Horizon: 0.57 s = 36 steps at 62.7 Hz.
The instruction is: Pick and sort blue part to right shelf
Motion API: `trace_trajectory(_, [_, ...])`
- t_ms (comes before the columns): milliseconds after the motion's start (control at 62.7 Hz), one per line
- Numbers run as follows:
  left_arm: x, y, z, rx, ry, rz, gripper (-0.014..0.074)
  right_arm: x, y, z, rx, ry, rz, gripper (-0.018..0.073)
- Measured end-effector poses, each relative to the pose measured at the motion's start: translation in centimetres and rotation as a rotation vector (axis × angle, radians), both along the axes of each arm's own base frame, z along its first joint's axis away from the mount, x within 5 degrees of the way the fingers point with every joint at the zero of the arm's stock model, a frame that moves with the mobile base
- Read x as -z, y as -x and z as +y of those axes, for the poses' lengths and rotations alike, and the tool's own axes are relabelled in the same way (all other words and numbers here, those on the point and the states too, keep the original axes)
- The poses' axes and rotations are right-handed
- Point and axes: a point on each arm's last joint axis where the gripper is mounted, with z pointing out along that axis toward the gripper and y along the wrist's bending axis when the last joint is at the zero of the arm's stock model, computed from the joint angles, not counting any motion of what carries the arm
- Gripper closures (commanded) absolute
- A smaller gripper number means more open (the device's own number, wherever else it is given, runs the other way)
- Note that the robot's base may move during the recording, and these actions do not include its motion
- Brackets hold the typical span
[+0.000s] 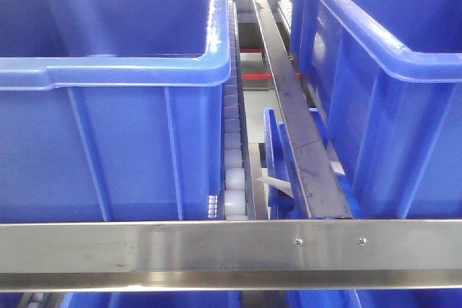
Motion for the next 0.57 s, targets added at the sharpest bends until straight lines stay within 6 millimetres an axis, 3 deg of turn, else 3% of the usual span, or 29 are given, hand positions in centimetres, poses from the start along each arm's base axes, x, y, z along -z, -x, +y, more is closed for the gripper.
trace_trajectory(574, [0.0, 0.0, 0.0, 0.0, 0.0, 0.0, 0.0473, 0.0, 0.0, 0.0, 0.0, -0.001, 0.0, 0.0501])
